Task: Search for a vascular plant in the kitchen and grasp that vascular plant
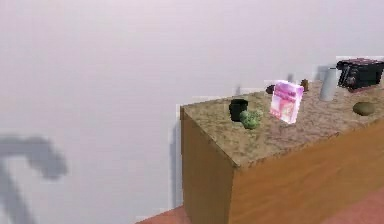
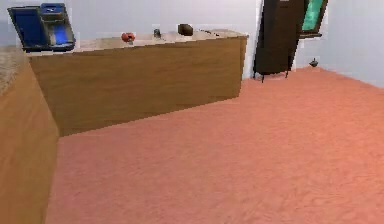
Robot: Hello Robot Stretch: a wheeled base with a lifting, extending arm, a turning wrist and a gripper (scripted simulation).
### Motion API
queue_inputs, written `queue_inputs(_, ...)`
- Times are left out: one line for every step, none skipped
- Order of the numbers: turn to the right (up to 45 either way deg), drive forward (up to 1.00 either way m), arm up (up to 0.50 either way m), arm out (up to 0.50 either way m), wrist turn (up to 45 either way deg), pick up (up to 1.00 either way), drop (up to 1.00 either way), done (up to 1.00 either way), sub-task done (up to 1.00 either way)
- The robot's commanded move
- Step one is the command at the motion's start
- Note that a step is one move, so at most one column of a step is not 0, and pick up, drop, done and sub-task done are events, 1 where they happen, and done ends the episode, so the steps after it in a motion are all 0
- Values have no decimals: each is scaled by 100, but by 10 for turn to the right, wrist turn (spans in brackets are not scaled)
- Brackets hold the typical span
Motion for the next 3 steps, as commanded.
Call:
queue_inputs(-450, 0, 0, 0, 0, 0, 0, 0, 0)
queue_inputs(-240, 0, 0, 0, 0, 0, 0, 0, 0)
queue_inputs(450, 0, 0, 0, 0, 0, 0, 0, 0)
